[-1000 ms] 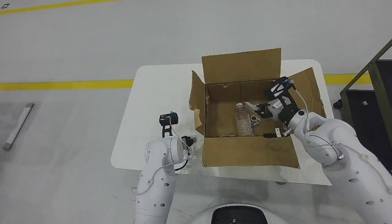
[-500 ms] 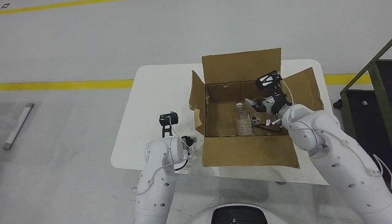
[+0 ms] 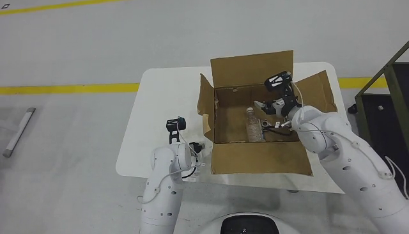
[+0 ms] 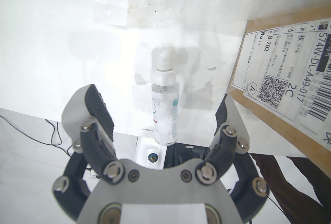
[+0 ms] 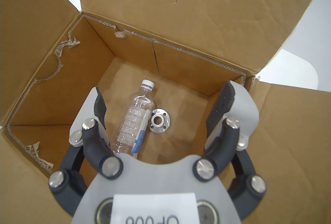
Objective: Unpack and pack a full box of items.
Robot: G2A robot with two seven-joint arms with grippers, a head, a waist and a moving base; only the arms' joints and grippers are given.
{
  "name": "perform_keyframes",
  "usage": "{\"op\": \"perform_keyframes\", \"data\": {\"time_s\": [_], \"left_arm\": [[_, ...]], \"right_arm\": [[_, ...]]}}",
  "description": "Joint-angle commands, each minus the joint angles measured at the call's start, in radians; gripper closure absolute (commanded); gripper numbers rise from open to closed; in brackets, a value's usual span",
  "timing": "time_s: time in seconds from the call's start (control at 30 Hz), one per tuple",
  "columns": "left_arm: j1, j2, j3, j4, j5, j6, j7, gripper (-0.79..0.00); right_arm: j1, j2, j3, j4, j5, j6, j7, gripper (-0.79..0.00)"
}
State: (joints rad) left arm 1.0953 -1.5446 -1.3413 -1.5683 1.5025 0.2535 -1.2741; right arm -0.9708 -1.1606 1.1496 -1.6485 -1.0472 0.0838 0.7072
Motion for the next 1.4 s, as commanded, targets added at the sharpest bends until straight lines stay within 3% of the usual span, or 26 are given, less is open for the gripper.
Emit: {"op": "perform_keyframes", "data": {"time_s": [0.0,0.1,0.3,0.53,0.63,0.93,1.13,1.37], "left_arm": [[0.0,0.0,0.0,0.0,0.0,0.0,0.0,-0.785],[0.0,0.0,0.0,0.0,0.0,0.0,0.0,-0.785],[0.0,0.0,0.0,0.0,0.0,0.0,0.0,-0.785],[0.0,0.0,0.0,0.0,0.0,0.0,0.0,-0.785],[0.0,0.0,0.0,0.0,0.0,0.0,0.0,-0.785],[0.0,0.0,0.0,0.0,0.0,0.0,0.0,-0.785],[0.0,0.0,0.0,0.0,0.0,0.0,0.0,-0.785],[0.0,0.0,0.0,0.0,0.0,0.0,0.0,-0.785]], "right_arm": [[-0.006,0.0,-0.007,0.0,-0.004,-0.016,0.001,-0.785],[0.005,0.0,-0.021,0.009,-0.049,-0.029,0.042,-0.785],[0.057,-0.019,-0.093,0.028,-0.121,0.06,0.179,-0.785],[0.164,-0.064,-0.231,0.159,-0.155,0.11,0.265,-0.785],[0.198,-0.086,-0.268,0.223,-0.105,0.119,0.259,-0.785],[0.198,-0.086,-0.268,0.223,-0.105,0.119,0.259,-0.785],[0.151,-0.089,-0.253,0.22,-0.049,0.077,0.199,-0.785],[0.163,-0.124,-0.302,0.305,0.013,0.107,0.134,-0.785]]}}
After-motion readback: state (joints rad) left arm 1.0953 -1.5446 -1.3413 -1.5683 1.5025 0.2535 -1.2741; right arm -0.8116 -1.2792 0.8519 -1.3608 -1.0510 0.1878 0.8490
